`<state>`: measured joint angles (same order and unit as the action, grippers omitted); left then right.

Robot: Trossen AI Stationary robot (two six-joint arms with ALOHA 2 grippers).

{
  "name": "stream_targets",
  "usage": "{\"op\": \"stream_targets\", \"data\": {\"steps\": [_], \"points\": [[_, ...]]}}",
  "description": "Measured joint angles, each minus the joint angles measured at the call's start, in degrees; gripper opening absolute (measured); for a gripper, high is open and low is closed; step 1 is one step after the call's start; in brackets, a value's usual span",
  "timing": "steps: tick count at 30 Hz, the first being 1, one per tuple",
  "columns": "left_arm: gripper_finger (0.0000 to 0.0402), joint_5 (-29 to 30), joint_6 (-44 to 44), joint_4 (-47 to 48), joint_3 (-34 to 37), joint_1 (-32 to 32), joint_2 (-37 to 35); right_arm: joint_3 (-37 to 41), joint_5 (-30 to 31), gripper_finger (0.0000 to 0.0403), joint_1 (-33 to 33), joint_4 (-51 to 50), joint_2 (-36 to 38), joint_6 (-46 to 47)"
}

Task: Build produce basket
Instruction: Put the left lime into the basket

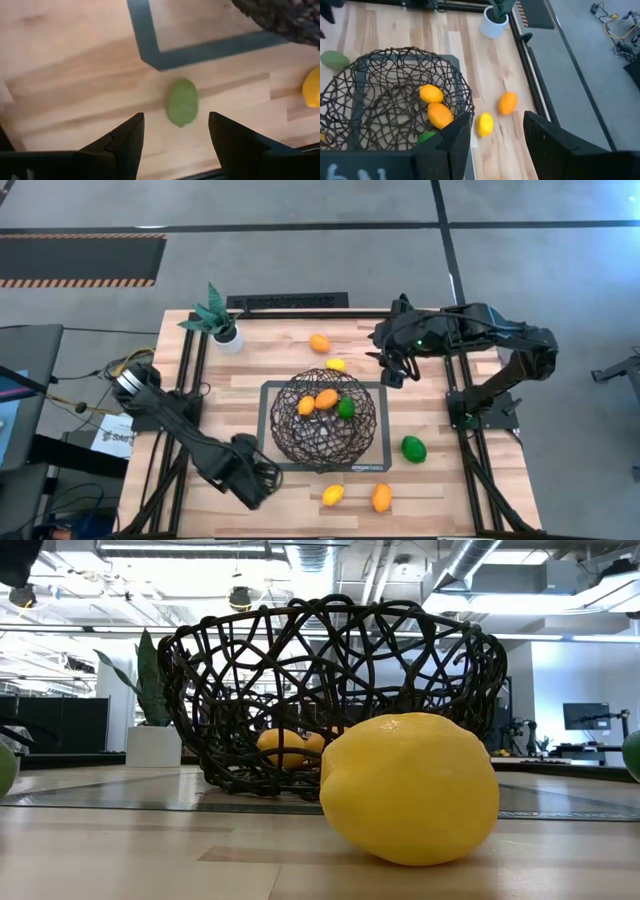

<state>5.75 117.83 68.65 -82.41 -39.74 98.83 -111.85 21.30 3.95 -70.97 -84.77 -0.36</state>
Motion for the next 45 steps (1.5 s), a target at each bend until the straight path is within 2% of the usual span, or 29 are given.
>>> {"op": "stream_targets", "data": {"steps": [5, 10, 19, 26, 35, 39, 42, 45], "points": [[0.0206, -5.17, 0.64, -0.55, -4.36, 0.56, 5.63, 0.0, -0.04, 0.0198, 0.02, -0.19, 0.08, -1.12], [0.0206, -10.43, 0.3, -1.72, -4.43, 0.3, 9.6, 0.0, -0.06, 0.0201, 0.09, -0.23, 0.08, -1.78], [0.0206, -7.36, 0.15, -5.48, -2.74, 1.19, 11.91, 0.0, -0.13, 0.0196, 0.15, -0.43, 0.08, -3.15], [0.0206, -8.15, -0.58, -6.98, 0.05, 1.58, 11.94, 0.0, -0.15, 0.0198, 0.15, -1.21, 0.08, -3.15], [0.0205, -8.29, -0.3, -18.16, 6.07, 2.09, 11.87, 0.0, -0.24, 0.0195, 0.15, -1.12, 0.06, -3.15], [0.0205, -7.26, -0.28, -18.59, 6.74, 2.1, 11.88, 0.0, -0.26, 0.0196, 0.15, -1.11, 0.06, -3.12], [0.0191, -3.96, -0.41, -18.46, 6.48, 2.14, 11.88, 0.0, -0.27, 0.0193, 0.15, -1.08, 0.06, -2.75], [0.0144, -2.59, -0.56, -19.35, 6.32, 2.12, 11.88, 0.0, -0.26, 0.0189, 0.15, -1.08, 0.06, -2.66]]}}
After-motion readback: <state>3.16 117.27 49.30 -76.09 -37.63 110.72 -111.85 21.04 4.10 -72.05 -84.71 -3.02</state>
